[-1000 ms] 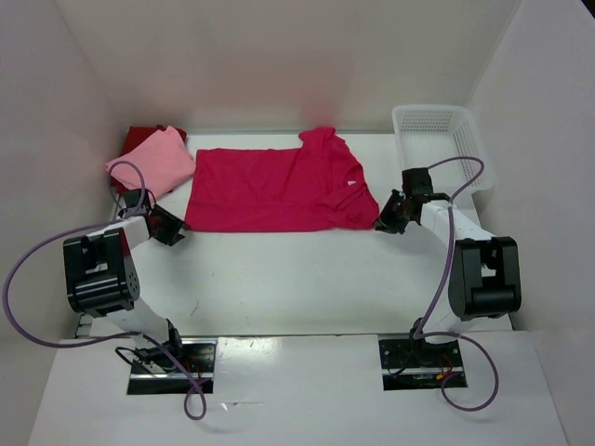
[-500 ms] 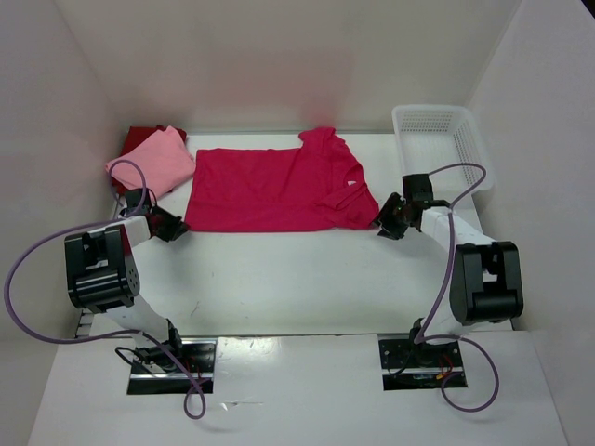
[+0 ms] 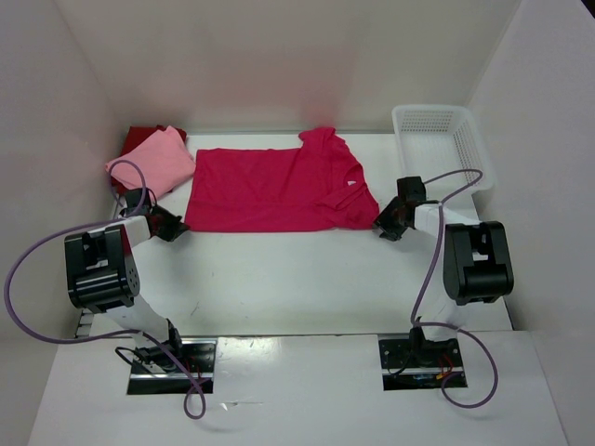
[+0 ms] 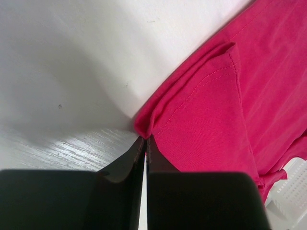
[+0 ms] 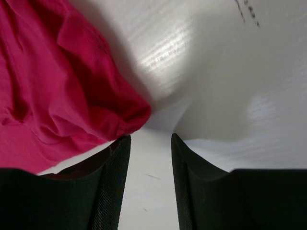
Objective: Fold and stack the t-shirts
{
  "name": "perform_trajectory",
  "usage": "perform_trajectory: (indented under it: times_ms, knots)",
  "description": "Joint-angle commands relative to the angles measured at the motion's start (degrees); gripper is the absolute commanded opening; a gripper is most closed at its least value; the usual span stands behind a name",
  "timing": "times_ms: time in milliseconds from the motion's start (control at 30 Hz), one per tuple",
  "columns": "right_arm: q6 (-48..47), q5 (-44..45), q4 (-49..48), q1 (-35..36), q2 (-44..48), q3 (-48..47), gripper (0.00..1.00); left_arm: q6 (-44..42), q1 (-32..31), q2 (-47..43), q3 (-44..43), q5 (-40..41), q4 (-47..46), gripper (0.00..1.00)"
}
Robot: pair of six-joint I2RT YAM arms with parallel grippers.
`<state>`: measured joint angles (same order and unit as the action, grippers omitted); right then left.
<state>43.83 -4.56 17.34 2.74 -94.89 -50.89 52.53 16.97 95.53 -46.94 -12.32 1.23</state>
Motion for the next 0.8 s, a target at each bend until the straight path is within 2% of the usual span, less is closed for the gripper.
perform_trajectory:
  times_ms: [0,200,333,433,533,567,633,767]
  knots:
    - [3.0,3.8,-6.6,0.3,-1.1,-0.5,0.44,-1.2,0.3,0.7,-1.6,-1.5,-1.6,0.05]
    - [5.5,6.8,-9.9,0.3,-0.6,-0.5,0.44,-1.2,0.3,1.8,-1.1,-2.9,-1.6,0.01]
    - [6.0,7.5,-9.9,0.3,-2.8,-2.0,0.37,-0.7,0.3,2.4,-1.7,-2.9,-1.6,0.0]
    - [6.0,9.6,-9.9,0.3,-3.5,-2.5,0.26,-0.7,0.3,2.4,-2.2,-2.9,-1.6,0.0]
    - [6.0,9.7,-8.5,0.3,-4.8,-4.0,0.13,-0.7,0.3,2.4,-2.2,-2.3,-1.6,0.0]
    - [6.0,9.7,-7.6,0.3,-4.8,-4.0,0.05,-0.7,0.3,2.4,-2.2,-2.3,-1.6,0.0]
    - [6.0,9.7,-5.5,0.3,-3.7,-4.6,0.01,-0.7,0.3,1.8,-1.6,-1.7,-0.4,0.0]
    - [4.8,10.2,0.0,0.3,2.2,-3.4,0.01,-3.7,0.3,-1.8,-0.9,0.2,2.9,0.0]
